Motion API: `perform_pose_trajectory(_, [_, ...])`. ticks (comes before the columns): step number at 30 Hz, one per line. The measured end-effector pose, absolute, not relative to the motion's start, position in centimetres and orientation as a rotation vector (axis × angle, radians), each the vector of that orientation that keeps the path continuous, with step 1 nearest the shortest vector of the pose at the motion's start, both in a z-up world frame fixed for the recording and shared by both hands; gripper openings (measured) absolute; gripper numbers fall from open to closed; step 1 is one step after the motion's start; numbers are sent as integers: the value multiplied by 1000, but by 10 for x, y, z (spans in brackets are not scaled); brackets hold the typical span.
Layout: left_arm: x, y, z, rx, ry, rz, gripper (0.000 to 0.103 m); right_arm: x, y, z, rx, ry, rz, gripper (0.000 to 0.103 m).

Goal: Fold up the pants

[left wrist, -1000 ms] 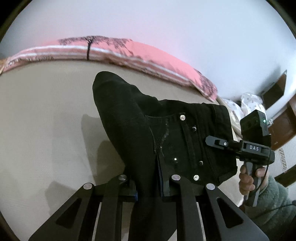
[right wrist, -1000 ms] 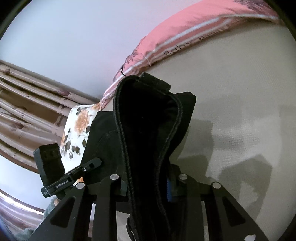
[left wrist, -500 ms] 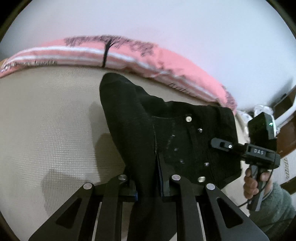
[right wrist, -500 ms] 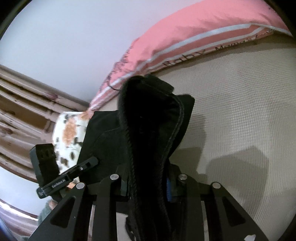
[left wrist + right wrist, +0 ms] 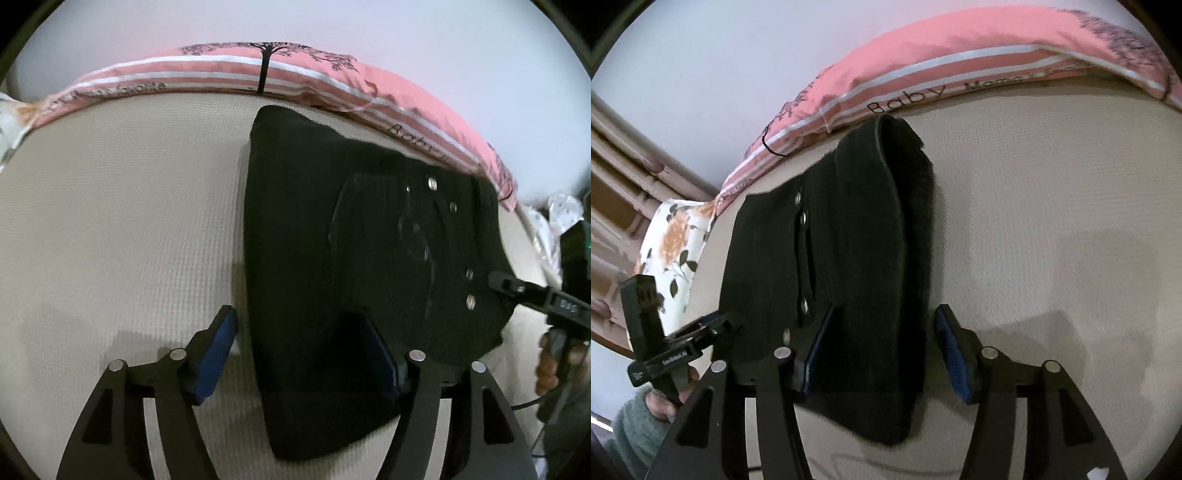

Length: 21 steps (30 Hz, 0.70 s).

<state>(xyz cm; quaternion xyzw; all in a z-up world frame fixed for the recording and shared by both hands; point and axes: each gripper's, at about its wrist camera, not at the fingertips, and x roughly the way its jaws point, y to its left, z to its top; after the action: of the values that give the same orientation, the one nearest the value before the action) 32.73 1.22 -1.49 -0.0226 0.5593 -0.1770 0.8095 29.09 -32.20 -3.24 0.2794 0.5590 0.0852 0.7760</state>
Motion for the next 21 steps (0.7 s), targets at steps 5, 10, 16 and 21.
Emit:
perform_pose_trajectory(5, [292, 20, 6, 3, 1134, -253, 70, 258, -327, -9, 597, 1131, 103, 54])
perform_pose_trajectory(10, [256, 21, 28, 84, 1068, -169, 73, 237, -302, 17, 465, 1094, 56, 54])
perform_pose_trajectory(16, [222, 19, 44, 106, 1044, -137, 75, 220, -260, 42, 358, 1046, 46, 60])
perform_pose_trajectory(21, [196, 21, 56, 131, 1015, -90, 76, 204, -232, 62, 308, 1008, 25, 67])
